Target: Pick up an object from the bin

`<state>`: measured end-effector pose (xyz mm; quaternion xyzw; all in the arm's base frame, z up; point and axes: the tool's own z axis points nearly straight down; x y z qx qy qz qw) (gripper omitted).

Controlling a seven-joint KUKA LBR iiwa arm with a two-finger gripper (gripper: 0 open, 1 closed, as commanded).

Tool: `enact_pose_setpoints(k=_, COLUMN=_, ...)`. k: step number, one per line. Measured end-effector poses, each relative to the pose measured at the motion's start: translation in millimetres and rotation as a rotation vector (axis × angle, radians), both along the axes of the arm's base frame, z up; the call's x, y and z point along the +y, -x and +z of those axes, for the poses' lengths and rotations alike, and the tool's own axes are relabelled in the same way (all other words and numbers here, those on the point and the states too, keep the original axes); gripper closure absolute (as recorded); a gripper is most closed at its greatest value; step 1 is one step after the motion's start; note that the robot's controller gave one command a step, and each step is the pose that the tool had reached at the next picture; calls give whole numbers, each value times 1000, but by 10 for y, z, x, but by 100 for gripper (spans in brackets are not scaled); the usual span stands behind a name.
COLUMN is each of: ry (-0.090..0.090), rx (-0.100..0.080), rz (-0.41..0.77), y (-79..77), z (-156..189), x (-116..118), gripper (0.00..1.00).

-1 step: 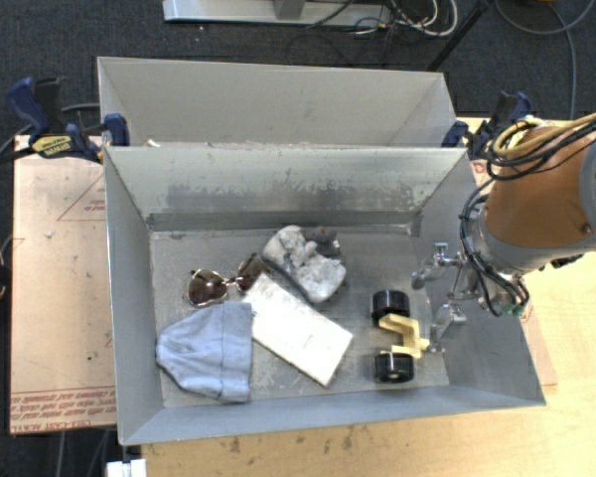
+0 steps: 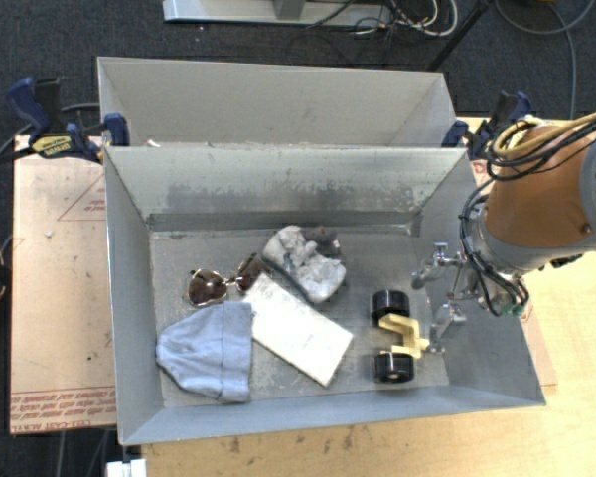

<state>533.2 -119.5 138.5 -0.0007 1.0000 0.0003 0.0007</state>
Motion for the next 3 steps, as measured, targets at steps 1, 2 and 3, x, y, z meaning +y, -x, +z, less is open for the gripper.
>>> enact_pose_setpoints(k=1, ry=0, rx=-2, rz=-136, y=-48, z=-262, x=145, gripper=0)
enact_pose_setpoints(k=2, ry=-1, rx=1, rz=-225, y=-24, z=-77, x=157, gripper=0)
enact_pose_setpoints(k=3, ry=-1, rx=-1, rz=-277, y=-64, z=-69, x=187, gripper=0)
